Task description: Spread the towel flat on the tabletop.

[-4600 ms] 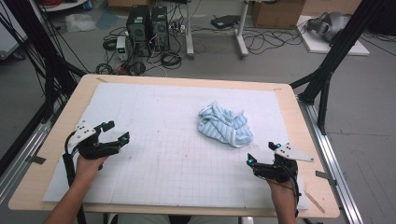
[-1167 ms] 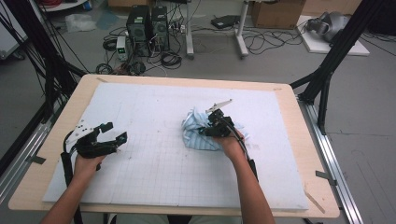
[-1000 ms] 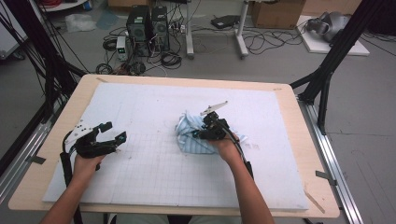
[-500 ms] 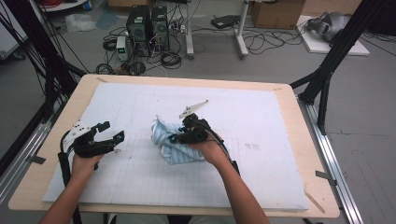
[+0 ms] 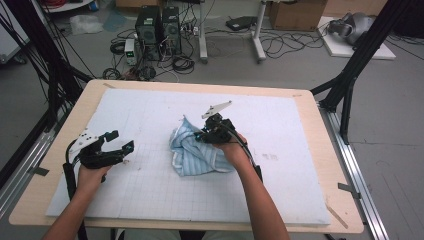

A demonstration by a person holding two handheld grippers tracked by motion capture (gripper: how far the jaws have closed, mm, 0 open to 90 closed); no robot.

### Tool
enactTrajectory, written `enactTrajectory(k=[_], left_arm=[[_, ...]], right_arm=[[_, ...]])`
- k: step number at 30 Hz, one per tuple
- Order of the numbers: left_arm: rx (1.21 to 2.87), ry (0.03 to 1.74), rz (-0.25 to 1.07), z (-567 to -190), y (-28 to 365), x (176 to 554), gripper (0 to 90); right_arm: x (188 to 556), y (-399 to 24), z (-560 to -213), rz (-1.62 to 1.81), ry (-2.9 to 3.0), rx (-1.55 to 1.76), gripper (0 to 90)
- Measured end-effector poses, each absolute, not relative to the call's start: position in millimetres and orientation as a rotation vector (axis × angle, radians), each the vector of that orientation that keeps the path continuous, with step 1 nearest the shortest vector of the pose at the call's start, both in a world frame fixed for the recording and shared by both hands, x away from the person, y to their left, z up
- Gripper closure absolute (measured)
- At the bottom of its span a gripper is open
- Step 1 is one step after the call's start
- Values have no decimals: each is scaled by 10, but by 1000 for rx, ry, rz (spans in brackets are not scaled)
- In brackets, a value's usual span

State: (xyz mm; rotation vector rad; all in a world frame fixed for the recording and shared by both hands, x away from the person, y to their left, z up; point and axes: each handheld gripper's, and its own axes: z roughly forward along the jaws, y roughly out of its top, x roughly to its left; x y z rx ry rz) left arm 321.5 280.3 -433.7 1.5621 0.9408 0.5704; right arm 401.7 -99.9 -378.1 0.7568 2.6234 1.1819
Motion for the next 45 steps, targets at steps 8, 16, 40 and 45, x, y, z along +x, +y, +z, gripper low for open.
enactTrajectory(k=[8,16,40,45], left_arm=[[1568,943,564,-4343,2796,3222,192],[1572,940,555,-4348,2777,3227,193],[1605,910,528,-4357,2685,3224,195],[1600,917,528,-4359,2695,3227,195]], right_arm=[[4265,-957,-3562,1173,2492,768,821],[4551,-857,-3443,1016,2272,751,849],[4341,-1403,-3439,1227,2152,998,382],[3841,-1572,-3686,1285,2233,959,403]])
